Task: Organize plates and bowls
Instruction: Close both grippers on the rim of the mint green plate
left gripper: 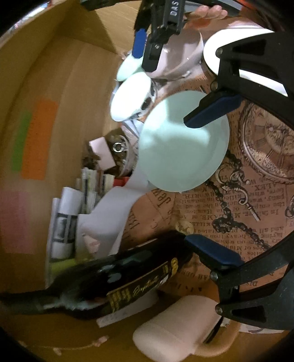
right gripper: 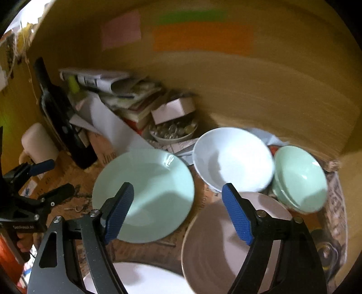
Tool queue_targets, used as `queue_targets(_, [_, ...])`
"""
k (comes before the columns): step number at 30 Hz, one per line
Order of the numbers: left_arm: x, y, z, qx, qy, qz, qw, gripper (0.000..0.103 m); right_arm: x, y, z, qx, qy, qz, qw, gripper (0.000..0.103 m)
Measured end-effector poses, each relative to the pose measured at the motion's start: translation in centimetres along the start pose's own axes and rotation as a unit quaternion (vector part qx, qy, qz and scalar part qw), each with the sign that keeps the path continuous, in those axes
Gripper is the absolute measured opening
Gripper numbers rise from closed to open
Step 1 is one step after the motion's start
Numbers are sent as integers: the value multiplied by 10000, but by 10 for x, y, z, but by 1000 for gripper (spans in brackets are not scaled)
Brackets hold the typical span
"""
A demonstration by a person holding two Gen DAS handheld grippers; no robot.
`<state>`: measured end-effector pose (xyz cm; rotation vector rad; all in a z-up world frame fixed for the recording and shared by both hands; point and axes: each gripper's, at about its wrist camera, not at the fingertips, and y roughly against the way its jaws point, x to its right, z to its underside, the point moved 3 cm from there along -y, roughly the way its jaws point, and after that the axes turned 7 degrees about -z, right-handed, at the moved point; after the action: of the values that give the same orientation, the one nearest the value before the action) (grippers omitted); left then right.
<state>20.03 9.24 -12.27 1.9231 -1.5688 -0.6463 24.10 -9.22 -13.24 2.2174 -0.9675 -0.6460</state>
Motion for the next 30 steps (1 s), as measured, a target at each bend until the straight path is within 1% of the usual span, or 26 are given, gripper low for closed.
queue_targets(2, [0,-9,1,-114,-29,16,9999,96,1,-16,-2,-260,18,-77,9996,68])
queue_targets(4, [0,-15,2,-190,-40,81,9998,96,4,-31,-3,-548,-18,-141,9984,57])
queue_targets(6, [-1,-23,3,-318,-22,161,9994,95,7,-46,-4,-844,-61,-189,9962,50])
queue_targets(9, [-3,-34,5,-461,-17,223,9987,88,11,-61,-3,-1168,-150,-187,9929,47])
queue_targets(11, [-3,-40,7,-566,-22,238,9981,79,13,-68,-2,-1360,-171,-150,9905,46])
queue_targets(14, [-5,-53,11,-781,-15,331,9964,74,15,-77,-1,-1602,-223,-123,9868,46])
queue_targets(17, [-4,-58,14,-847,-37,357,9958,70,14,-81,-1,-1746,-165,20,9845,46])
queue_targets(25, [-4,-62,18,-909,-51,456,9948,68,11,-97,3,-2275,-32,258,9734,45])
queue_targets(28, [-6,-62,20,-914,-36,484,9946,68,11,-100,7,-2309,6,388,9722,46])
queue_targets(30, [-7,-63,21,-932,-35,488,9945,68,9,-97,7,-2262,-27,330,9735,46])
